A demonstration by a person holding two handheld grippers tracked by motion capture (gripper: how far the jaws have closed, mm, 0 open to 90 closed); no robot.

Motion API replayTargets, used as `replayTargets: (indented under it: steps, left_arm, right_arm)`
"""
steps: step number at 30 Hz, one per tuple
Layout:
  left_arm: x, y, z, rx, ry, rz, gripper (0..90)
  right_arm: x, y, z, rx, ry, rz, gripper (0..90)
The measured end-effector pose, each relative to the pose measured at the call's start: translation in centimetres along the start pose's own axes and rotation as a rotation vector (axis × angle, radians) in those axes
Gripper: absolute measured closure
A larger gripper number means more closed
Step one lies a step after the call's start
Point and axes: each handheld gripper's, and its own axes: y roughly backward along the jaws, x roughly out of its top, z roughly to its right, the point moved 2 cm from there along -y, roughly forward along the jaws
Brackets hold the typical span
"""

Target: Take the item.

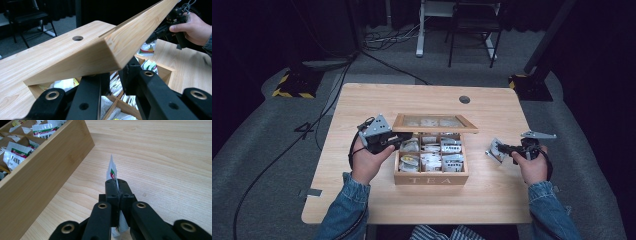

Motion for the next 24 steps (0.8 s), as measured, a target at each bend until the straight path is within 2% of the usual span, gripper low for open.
replayTargets:
  steps: [4,5,6,9,12,14,17,24]
  left_arm:
    - [0.0,0.0,-0.1,0.001,-0.007,-0.005,79.2]
    - [0.0,0.0,-0.1,-0.001,-0.004,-0.004,79.2]
    - [0.0,0.0,-0.1,-0.001,-0.004,-0.004,79.2]
    - [0.0,0.0,-0.1,-0.002,-0.004,-0.004,79.2]
    - [-0.1,-0.1,0.0,-0.003,-0.002,-0.006,79.2]
    - [0.0,-0.1,0.0,-0.002,-0.004,-0.006,79.1]
    - [0.0,-0.1,-0.1,0.0,-0.007,-0.006,79.1]
    - [0.0,0.0,-0.1,-0.002,-0.005,-0.007,79.1]
  right_arm:
    - [0.1,0.0,0.2,-0.057,0.042,0.022,75.1]
    - [0.2,0.2,0.5,-0.105,0.075,0.036,70.2]
    - [0.2,0.2,0.5,-0.105,0.075,0.036,70.2]
    - [0.3,0.4,0.9,-0.154,0.121,0.064,59.3]
    - [0.5,0.8,1.1,-0.173,0.136,0.079,56.4]
    - [0.6,1.0,1.1,-0.173,0.125,0.094,55.0]
    - [0.6,1.4,0.5,-0.147,0.113,0.114,53.3]
    - [-0.3,1.9,-1.4,-0.081,0.134,0.135,51.2]
